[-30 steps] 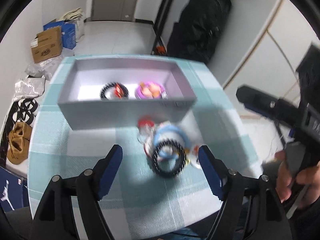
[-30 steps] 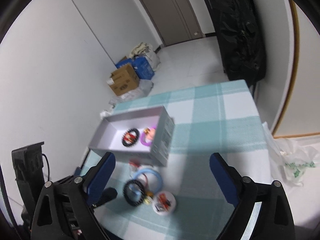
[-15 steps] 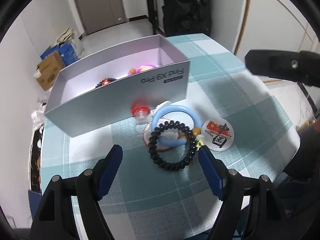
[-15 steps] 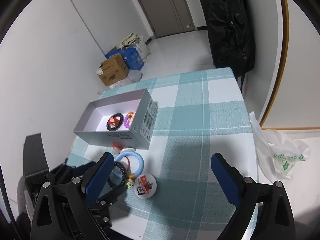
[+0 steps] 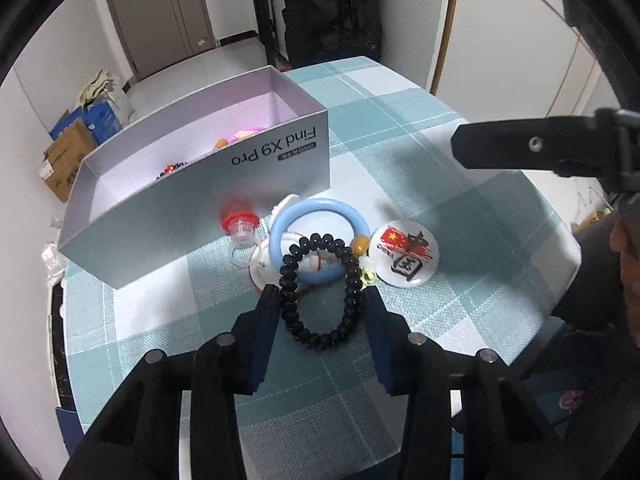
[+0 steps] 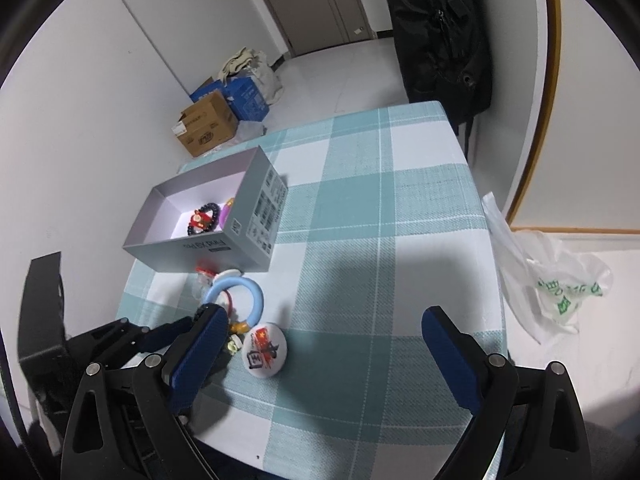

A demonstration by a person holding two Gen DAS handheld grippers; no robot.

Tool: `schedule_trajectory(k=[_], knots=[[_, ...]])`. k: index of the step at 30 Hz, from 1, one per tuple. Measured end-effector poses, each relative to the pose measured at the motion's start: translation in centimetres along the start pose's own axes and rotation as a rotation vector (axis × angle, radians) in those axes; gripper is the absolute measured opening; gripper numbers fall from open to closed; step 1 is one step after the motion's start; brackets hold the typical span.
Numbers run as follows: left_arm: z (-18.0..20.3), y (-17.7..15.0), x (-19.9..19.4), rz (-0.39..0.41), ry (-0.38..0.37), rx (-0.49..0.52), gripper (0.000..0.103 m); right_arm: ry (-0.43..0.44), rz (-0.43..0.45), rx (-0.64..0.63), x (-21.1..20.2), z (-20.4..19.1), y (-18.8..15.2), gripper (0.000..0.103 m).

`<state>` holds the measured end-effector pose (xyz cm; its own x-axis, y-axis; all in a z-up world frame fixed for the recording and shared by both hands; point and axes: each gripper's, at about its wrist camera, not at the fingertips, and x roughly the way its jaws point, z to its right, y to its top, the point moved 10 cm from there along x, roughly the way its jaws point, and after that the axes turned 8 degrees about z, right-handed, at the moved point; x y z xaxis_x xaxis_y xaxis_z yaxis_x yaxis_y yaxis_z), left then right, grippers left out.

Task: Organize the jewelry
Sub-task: 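Grasp the black beaded bracelet with the left tool and lift it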

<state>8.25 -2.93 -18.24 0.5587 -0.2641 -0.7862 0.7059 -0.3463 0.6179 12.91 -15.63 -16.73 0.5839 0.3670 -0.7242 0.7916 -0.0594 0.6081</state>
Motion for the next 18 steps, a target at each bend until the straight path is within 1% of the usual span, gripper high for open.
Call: schedule_trajectory(k=[2,5,10,13,14,15,17,18], knots=[[-0.2,-0.4,-0.2,-0.003,-0.017,-0.023,0.036,-0.005,-0.007,-0.007,0.2,-0.1,-0.2,0.098],[-0.5,-0.1,-0.3,0.005,-0.026,-0.037,0.036,0.000,-0.018,-0.027,0.4,-0.5,-0.6,0.097],[-1.3,1.2,-1.5,0.058,-0.057,-0.089,0.036,-0.013,-0.063,-0.104,1.2,-1.5,-2.0,0.097],[-2.0,1.9,-2.3,0.085,-0.074,-0.140,0.036,-0.013,-0.081,-0.154,1.7,-2.2,-2.7,0.095],[-2.2,2.0,-2.5,0.095,-0.082,-0.159,0.036,-0.014,-0.087,-0.173,1.8,-2.4,-3.0,0.093],[-2.4,2.2,-2.9,0.105,-0.106,-0.180,0.034,-0.015,-0.092,-0.191,1.9,-2.7,-3.2,0.090],[-2.6,2.7,-3.5,0.124,-0.130,-0.205,0.033,-0.001,-0.115,-0.230,2.3,-3.4,-3.9,0.072],[-2.8,2.8,-3.7,0.131,-0.131,-0.213,0.033,-0.002,-0.129,-0.249,2.5,-3.7,-4.4,0.071]])
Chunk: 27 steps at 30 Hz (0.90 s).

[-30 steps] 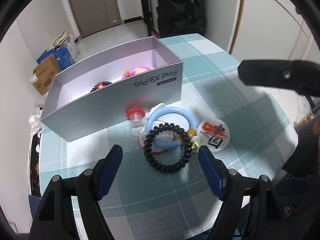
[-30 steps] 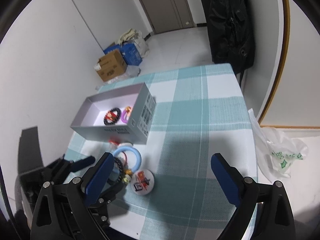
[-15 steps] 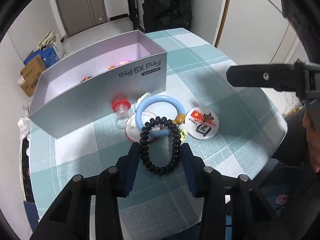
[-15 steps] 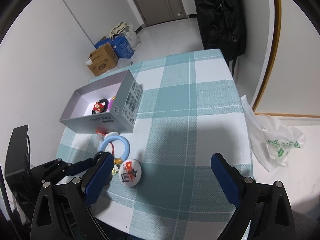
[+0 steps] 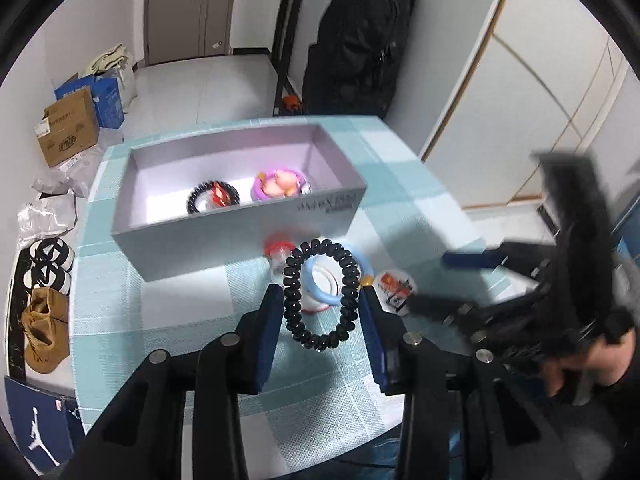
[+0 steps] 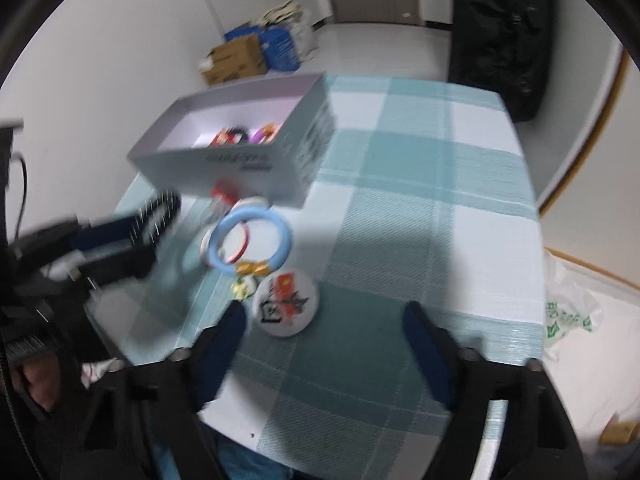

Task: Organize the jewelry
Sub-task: 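Grasp the black beaded bracelet with the left tool and lift it, then carry the bracelet toward the box with the left tool while the right tool grasps the white flag badge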

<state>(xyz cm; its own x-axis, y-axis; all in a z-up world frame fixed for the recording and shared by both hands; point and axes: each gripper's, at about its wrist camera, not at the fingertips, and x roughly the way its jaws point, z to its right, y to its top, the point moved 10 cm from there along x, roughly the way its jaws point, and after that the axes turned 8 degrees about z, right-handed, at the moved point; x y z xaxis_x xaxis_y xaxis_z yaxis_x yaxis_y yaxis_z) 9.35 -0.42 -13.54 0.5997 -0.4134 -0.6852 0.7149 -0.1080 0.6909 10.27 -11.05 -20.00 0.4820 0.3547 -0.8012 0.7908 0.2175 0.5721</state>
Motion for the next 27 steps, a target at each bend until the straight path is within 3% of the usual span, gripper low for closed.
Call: schedule_trajectory(k=[12,15,18,27], knots=[[-1.3,1.7,-1.8,0.068,-0.054,-0.103,0.033,-0.045,-0.009,-0.187,1.2,-2.6,-0.9,0.067],[-1.4,1.6,-1.8,0.066,-0.055,-0.101,0.033,-0.059,-0.006,-0.193,1.4,-2.6,-0.6,0.058],[-1.5,1.5,-1.9,0.068,-0.048,-0.097,0.033,-0.071,-0.001,-0.186,1.4,-2.2,-0.2,0.042],[-1.6,1.6,-2.0,0.076,-0.047,-0.105,0.033,-0.078,0.002,-0.188,1.7,-2.3,0.1,0.041]])
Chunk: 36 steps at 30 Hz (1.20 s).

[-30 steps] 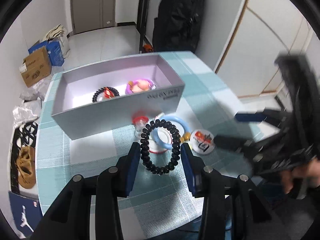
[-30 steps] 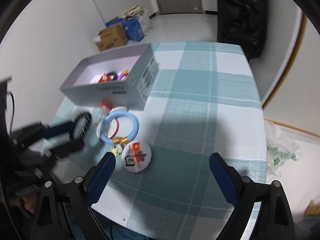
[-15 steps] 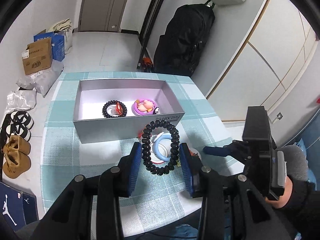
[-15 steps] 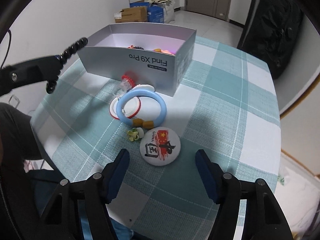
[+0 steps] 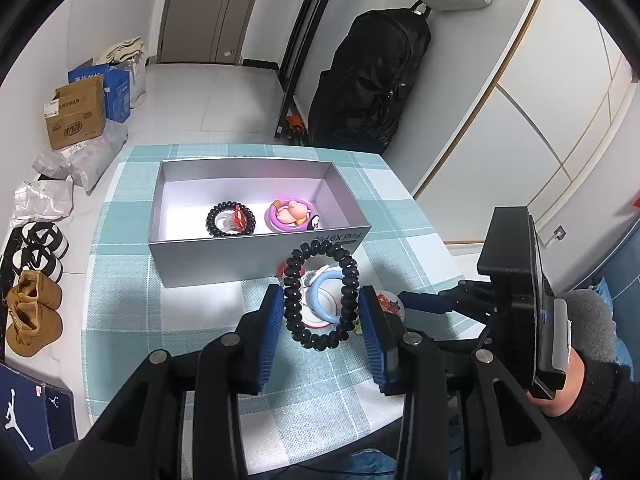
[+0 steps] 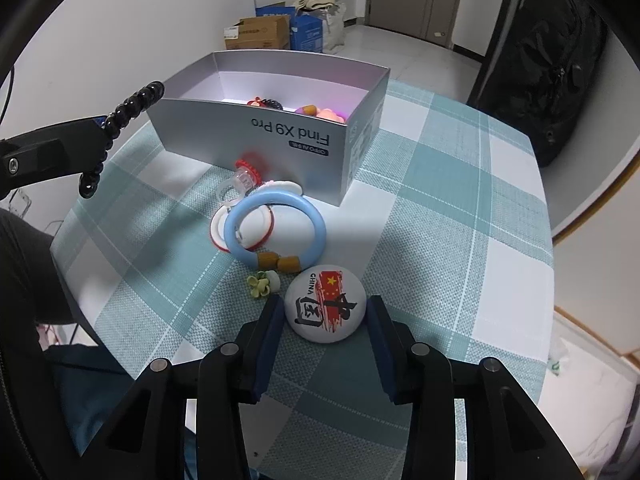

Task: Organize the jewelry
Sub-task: 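Carry the bracelet toward the box with the left tool while the right tool grasps the white flag badge, then lower the bracelet and flag badge into the white box and open both tools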

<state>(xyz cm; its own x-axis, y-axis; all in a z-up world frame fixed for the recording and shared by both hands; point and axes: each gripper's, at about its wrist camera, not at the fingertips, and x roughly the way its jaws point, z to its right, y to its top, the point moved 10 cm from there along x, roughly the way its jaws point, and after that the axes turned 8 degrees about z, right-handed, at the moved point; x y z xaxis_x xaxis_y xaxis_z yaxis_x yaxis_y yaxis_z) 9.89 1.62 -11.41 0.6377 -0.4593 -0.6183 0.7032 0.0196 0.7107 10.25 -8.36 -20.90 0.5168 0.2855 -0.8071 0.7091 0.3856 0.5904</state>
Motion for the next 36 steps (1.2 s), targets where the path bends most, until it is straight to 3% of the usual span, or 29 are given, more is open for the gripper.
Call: schedule_trajectory(k=[11,18,36], knots=[[-0.7,0.8,-0.4,0.043,0.015,-0.051,0.033,0.018,0.030,0.105,-0.7,1.4,1.1,0.041],[-0.2,2.5,-1.1,0.111,0.010,-0.060,0.033,0.036,0.090,0.178,-1.8,2.4,2.7,0.041],[-1.4,4.8,0.2,0.117,-0.009,-0.139,0.033,0.167,0.232,0.291,-3.0,1.8,8.7,0.041]])
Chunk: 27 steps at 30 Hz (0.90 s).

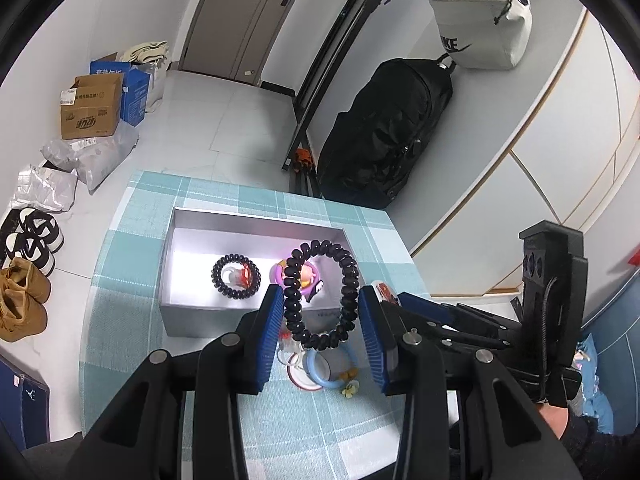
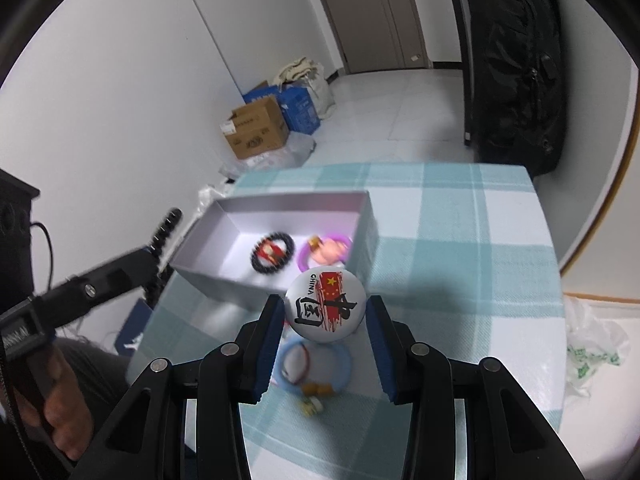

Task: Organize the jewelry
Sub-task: 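Lower the bracelet and flag badge into the white box and open both tools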

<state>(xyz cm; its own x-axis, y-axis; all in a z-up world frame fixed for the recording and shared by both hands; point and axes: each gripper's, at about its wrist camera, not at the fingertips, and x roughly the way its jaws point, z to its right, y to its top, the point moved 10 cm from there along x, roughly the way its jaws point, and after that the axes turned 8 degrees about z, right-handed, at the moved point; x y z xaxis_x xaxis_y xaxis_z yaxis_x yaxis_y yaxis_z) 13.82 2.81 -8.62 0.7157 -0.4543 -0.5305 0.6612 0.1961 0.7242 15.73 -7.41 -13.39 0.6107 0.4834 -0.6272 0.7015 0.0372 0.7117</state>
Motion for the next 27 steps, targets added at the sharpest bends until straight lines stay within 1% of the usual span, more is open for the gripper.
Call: schedule_trajectory(k=[8,16,22,27], knots=[[-0.8,0.9,1.2,-0.006,0.001,-0.042,0.033,0.054,0.026,0.042,1.3,-0.7,2.5,0.041],[-1.7,1.4,3.5,-0.038,0.034,-0.056,0.033,0.096,0.021,0.071,2.9,-1.1,4.1,0.041],[-2.3,1.4,4.7,-0.070,0.045,-0.064,0.033,0.118,-0.003,0.111,4.1,-0.9,4.6,0.041],[-2.8,1.6,5.5,-0.086,0.047,-0.091,0.033,0.113,-0.015,0.082,4.6,-0.7,4.6,0.041]])
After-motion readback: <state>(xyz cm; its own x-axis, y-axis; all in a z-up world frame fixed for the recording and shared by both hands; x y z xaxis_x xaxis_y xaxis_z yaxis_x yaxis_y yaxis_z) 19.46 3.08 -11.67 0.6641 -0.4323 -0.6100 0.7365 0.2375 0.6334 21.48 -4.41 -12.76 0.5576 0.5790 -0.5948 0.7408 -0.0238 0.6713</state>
